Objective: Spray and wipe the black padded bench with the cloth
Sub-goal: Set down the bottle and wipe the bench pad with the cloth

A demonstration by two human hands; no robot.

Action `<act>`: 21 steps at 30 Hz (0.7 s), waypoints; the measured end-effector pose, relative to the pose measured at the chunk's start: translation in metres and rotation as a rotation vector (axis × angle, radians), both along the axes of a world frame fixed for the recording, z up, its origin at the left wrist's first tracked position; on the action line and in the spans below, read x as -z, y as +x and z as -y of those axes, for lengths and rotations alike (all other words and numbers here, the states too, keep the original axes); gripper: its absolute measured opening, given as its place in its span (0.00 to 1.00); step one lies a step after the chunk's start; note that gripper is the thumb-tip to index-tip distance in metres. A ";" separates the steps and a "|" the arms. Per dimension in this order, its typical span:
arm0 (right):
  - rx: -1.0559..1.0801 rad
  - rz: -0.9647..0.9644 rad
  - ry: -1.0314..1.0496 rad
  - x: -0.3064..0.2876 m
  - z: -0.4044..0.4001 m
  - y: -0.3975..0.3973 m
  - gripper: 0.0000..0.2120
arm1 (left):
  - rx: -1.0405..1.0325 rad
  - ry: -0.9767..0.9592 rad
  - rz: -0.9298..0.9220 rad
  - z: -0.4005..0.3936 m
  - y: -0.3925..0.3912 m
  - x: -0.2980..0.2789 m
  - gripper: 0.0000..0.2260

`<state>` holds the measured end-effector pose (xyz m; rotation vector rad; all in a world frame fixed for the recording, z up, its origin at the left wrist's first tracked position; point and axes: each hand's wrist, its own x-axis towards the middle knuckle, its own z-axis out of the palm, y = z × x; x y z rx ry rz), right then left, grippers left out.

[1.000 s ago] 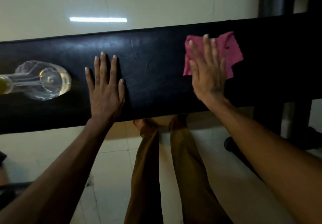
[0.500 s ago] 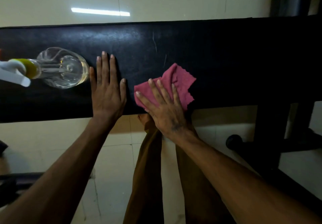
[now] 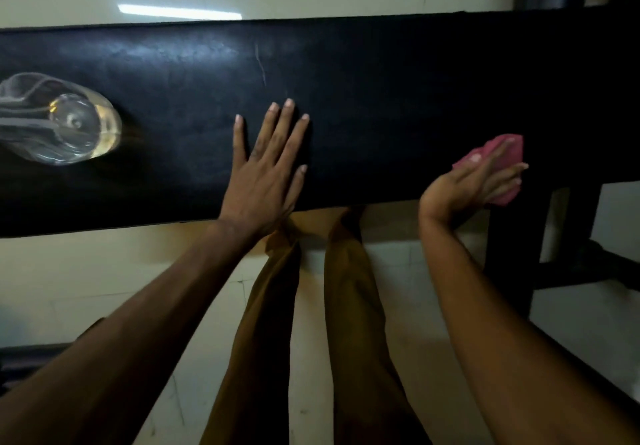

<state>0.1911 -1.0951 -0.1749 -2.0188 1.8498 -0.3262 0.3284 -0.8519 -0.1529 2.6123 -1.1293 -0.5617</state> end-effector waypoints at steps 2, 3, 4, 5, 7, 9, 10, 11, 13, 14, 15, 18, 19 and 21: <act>-0.211 -0.060 -0.021 -0.005 -0.018 -0.005 0.23 | 0.016 0.017 0.007 0.017 -0.007 0.000 0.29; -0.320 -0.094 0.004 -0.009 -0.017 -0.013 0.23 | 0.039 0.023 0.015 0.030 -0.011 0.000 0.28; -0.414 -0.132 0.041 -0.011 -0.013 -0.022 0.24 | 0.056 0.033 0.018 0.038 -0.015 0.000 0.28; -0.496 -0.178 0.066 -0.011 -0.005 -0.032 0.24 | 0.061 0.043 0.016 0.043 -0.016 0.000 0.29; -0.620 -0.262 0.058 -0.016 0.038 -0.051 0.24 | 0.048 0.057 0.015 0.062 -0.022 -0.001 0.29; -0.626 -0.256 0.040 -0.018 0.091 -0.061 0.24 | 0.029 0.041 -0.001 0.081 -0.026 -0.004 0.29; -0.576 -0.256 0.032 -0.020 0.121 -0.063 0.24 | 0.038 0.023 -0.012 0.093 -0.028 -0.006 0.29; -0.509 -0.269 0.023 -0.024 0.149 -0.060 0.25 | 0.057 0.003 -0.016 0.106 -0.029 -0.008 0.29; -0.327 -0.275 0.028 -0.027 0.204 -0.051 0.24 | 0.125 -0.039 -0.003 0.137 -0.035 -0.008 0.29; -0.229 -0.260 0.045 -0.027 0.228 -0.046 0.24 | 0.153 -0.055 0.003 0.151 -0.040 -0.006 0.29; -0.147 -0.245 0.057 -0.027 0.249 -0.038 0.24 | 0.165 -0.066 0.022 0.164 -0.044 -0.003 0.29; 0.004 -0.217 0.076 -0.031 0.298 -0.010 0.24 | 0.133 -0.016 0.068 0.202 -0.051 0.003 0.29; 0.031 -0.211 0.086 -0.032 0.309 -0.002 0.24 | 0.113 0.003 0.078 0.210 -0.053 0.004 0.29; 0.044 -0.207 0.101 -0.033 0.323 0.010 0.23 | 0.068 0.024 0.079 0.217 -0.057 0.004 0.29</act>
